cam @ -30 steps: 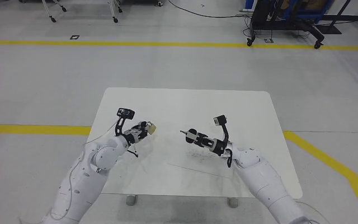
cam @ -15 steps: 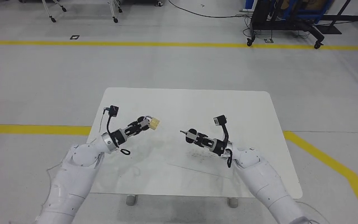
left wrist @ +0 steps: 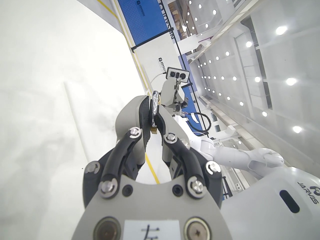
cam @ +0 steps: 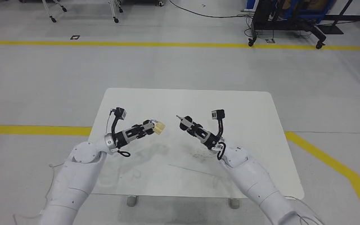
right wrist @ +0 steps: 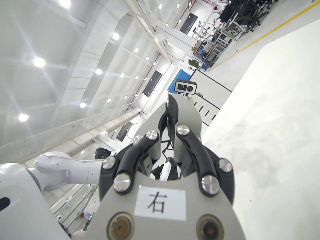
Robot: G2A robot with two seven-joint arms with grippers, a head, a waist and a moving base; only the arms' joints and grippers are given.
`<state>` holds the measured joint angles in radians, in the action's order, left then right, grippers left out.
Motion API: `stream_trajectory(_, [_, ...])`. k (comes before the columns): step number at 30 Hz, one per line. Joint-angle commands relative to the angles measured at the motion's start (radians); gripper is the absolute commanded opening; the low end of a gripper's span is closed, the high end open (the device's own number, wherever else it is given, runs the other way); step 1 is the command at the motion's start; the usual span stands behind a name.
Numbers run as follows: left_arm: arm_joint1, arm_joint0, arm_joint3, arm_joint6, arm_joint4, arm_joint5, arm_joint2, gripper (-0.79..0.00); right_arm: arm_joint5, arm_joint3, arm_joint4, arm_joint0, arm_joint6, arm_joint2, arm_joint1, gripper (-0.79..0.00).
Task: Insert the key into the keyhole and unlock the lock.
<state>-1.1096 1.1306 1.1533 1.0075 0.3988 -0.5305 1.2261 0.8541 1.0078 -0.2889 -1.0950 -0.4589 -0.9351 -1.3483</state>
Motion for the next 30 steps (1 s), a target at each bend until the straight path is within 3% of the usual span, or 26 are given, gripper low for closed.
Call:
stream_trajectory(1, [-0.002,-0.010,-0.015,0.038,0.034,-0.012,-0.007,-0.785,-0.012,-0.017,0.003,0.021,0.010,0.015,-0.009,-0.785])
stream_trajectory(13, [-0.020,-0.069,-0.110,0.248,0.226,0.007,-0.061,-0.785,0.015,-0.060,0.080,0.063,0.108,0.053,-0.045,-0.785])
stream_trajectory(30, [-0.032,-0.102,-0.166,0.244,0.234,-0.004,-0.084,-0.785,-0.010,-0.034,0.119,0.070,0.048,0.079,-0.062,-0.785])
